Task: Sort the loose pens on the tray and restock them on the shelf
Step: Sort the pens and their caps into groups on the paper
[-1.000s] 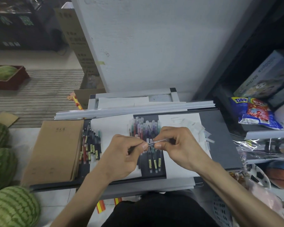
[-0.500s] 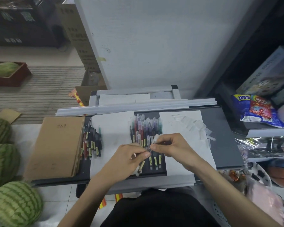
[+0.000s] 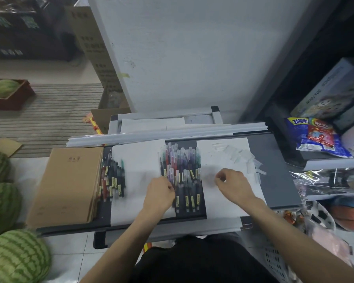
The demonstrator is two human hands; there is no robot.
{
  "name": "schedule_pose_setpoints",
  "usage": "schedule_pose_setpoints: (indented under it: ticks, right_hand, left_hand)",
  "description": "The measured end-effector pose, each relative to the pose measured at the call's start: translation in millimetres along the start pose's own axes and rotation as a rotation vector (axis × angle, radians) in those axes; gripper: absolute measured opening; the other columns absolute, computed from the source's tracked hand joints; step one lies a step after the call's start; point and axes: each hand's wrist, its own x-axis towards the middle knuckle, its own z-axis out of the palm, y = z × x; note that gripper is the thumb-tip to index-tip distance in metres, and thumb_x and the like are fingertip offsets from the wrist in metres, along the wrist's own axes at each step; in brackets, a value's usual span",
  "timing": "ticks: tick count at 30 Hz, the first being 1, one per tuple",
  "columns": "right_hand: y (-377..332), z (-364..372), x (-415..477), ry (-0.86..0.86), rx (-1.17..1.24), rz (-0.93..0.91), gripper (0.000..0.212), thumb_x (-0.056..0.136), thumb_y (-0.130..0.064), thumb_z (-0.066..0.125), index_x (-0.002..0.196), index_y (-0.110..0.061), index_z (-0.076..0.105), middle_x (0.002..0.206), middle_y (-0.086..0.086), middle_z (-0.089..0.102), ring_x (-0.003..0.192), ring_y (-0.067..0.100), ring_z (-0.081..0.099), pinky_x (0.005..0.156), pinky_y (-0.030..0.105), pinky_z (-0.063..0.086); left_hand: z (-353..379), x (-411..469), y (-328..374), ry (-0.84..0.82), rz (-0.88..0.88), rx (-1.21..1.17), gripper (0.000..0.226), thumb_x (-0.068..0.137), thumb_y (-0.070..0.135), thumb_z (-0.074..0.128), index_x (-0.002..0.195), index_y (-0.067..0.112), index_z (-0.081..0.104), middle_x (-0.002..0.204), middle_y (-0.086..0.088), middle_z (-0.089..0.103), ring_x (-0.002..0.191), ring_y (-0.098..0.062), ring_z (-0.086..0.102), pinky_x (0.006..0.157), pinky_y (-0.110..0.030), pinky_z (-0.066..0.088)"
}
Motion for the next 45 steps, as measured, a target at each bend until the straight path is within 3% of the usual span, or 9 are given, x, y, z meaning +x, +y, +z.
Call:
schedule_pose_setpoints:
  ticks: [3,7,18,23,26,32,37,40,45]
  right_hand:
    - [-3,11,-6,-0.072,0.003,-0.039,0.029,0.097,-0.047,0.060,0.109,-0.023,0.067,0.099,-0.003,0.072,0.081,0.013,0.064,0.075,0.029,0.050]
    - [-17,47,-23,-0.118,-0.023,-0.091,0.032,0.093,-0.054,0.065,0.102,-0.023,0.066,0.092,-0.002,0.071,0.084,0.017,0.065,0.080,0.034,0.057]
    - [-20,53,-9,-0.065,-0.078,-0.133,0.028,0.096,-0.047,0.064,0.099,-0.019,0.066,0.093,0.002,0.070,0.087,0.022,0.065,0.080,0.037,0.056]
    - [-18,47,-4,-0.046,-0.029,-0.128,0.025,0.099,-0.044,0.062,0.100,-0.020,0.069,0.094,0.000,0.071,0.086,0.018,0.066,0.079,0.032,0.056]
    - [-15,40,0,-0.016,-0.052,-0.149,0.027,0.101,-0.044,0.056,0.098,-0.022,0.070,0.094,-0.002,0.072,0.084,0.017,0.066,0.078,0.034,0.057]
    - [1,9,21,0.173,-0.451,-0.244,0.026,0.099,-0.032,0.047,0.105,-0.017,0.069,0.104,0.000,0.070,0.097,0.022,0.064,0.081,0.034,0.054]
    - [29,-22,45,0.163,-0.605,-0.129,0.022,0.094,-0.016,0.052,0.114,-0.015,0.061,0.113,0.002,0.060,0.106,0.024,0.061,0.079,0.038,0.054]
    - [42,-31,58,0.124,-0.615,-0.095,0.034,0.090,-0.002,0.051,0.121,-0.015,0.057,0.118,0.003,0.055,0.109,0.024,0.058,0.076,0.040,0.058]
    - [49,-30,70,0.064,-0.675,-0.127,0.048,0.085,0.008,0.054,0.128,-0.015,0.051,0.123,0.003,0.053,0.111,0.024,0.058,0.078,0.036,0.057]
  left_hand:
    - [12,-4,9,0.046,0.036,0.060,0.030,0.094,0.009,0.055,0.064,0.012,0.053,0.058,-0.001,0.054,0.055,-0.017,0.054,0.056,-0.038,0.049]
    - [24,-9,13,0.032,0.032,0.050,0.015,0.098,0.028,0.064,0.091,0.014,0.066,0.083,-0.004,0.070,0.080,-0.025,0.068,0.077,-0.039,0.058]
    - [23,12,11,0.024,-0.013,0.068,0.039,0.100,0.033,0.068,0.070,0.013,0.055,0.067,-0.005,0.059,0.064,-0.022,0.061,0.065,-0.039,0.056]
    - [20,15,15,0.039,-0.010,0.056,0.047,0.099,0.034,0.069,0.061,0.016,0.048,0.059,-0.001,0.053,0.054,-0.014,0.052,0.053,-0.028,0.037]
    - [17,14,12,0.047,0.022,0.056,0.045,0.099,0.036,0.069,0.062,0.017,0.052,0.058,0.000,0.055,0.055,-0.013,0.054,0.054,-0.027,0.038]
    - [0,7,3,0.074,0.139,0.154,0.014,0.098,0.021,0.056,0.094,0.016,0.068,0.075,0.000,0.067,0.067,-0.018,0.063,0.066,-0.035,0.055]
    - [-27,16,-28,0.139,0.113,0.215,0.019,0.100,0.025,0.057,0.110,0.014,0.068,0.089,-0.004,0.070,0.070,-0.019,0.064,0.068,-0.033,0.055]
    - [-42,23,-51,0.182,0.051,0.245,0.026,0.099,0.024,0.057,0.121,0.014,0.067,0.101,-0.006,0.072,0.081,-0.022,0.065,0.072,-0.032,0.052]
    - [-62,35,-82,0.224,-0.088,0.243,0.030,0.093,0.020,0.059,0.121,0.012,0.068,0.110,-0.011,0.072,0.101,-0.033,0.067,0.083,-0.037,0.056]
